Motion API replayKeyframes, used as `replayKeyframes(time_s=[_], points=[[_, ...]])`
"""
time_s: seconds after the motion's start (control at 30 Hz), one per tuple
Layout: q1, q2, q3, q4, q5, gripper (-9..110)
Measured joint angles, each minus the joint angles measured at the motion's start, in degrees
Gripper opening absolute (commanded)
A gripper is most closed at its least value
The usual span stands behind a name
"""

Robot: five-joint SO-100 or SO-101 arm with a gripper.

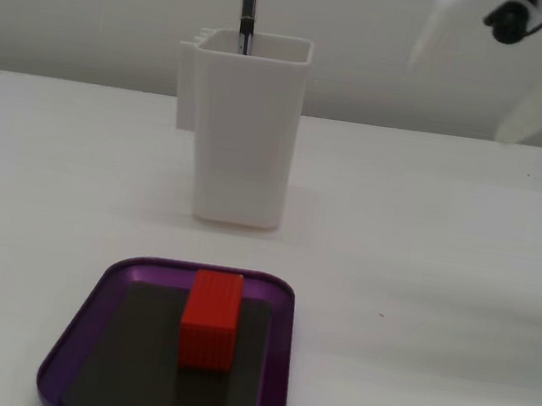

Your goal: Pick up the red cube and place it in the box.

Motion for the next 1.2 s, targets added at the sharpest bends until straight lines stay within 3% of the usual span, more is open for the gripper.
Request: replayKeyframes(time_s=[0.43, 0.67, 0.87, 1.03, 1.2], points=[[17.3, 40.6, 37.2, 0.7, 0.0, 20], [18.5, 57.0, 49.7, 1.1, 0.0, 20], [18.5, 58.0, 55.1, 3.1, 0.0, 19], [18.5, 58.0, 57.5, 3.2, 0.0, 0], [18.5, 58.0, 58.1, 3.2, 0.0, -1]])
